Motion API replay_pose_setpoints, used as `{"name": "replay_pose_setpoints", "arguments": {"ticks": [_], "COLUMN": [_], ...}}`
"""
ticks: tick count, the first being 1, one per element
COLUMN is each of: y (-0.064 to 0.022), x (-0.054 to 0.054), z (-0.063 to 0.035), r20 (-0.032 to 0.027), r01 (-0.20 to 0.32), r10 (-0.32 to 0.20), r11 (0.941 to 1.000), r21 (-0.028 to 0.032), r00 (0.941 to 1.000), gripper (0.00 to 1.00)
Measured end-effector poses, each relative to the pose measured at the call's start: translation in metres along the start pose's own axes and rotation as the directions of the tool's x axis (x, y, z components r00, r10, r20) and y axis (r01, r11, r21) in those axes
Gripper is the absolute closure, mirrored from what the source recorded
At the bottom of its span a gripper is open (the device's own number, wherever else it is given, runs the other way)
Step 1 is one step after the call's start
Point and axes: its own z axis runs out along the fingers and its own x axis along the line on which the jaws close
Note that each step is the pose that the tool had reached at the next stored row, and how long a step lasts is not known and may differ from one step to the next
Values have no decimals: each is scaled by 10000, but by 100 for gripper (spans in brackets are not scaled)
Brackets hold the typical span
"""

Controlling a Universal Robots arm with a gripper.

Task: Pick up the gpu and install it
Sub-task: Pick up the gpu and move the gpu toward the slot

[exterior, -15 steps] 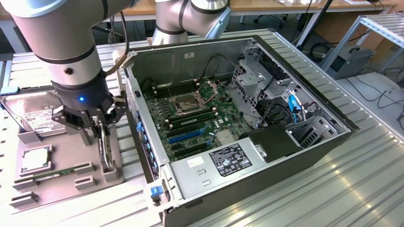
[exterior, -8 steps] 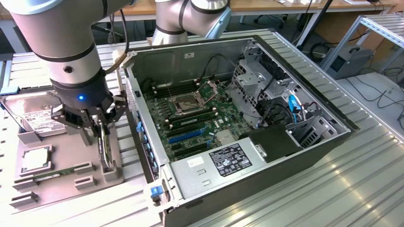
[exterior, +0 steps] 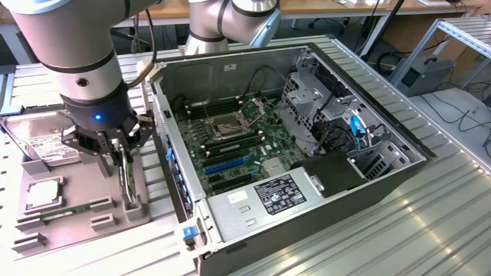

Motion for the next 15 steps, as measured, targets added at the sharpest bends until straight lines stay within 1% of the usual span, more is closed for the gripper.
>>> {"name": "replay_pose_setpoints", "arguments": {"ticks": [15], "y": [2], "x": [-1], "z": [-47], "r20": [0], "r01": [0], "r10": [0], "r11": [10000], "r21": [0], "r00": [10000], "gripper": [73]}}
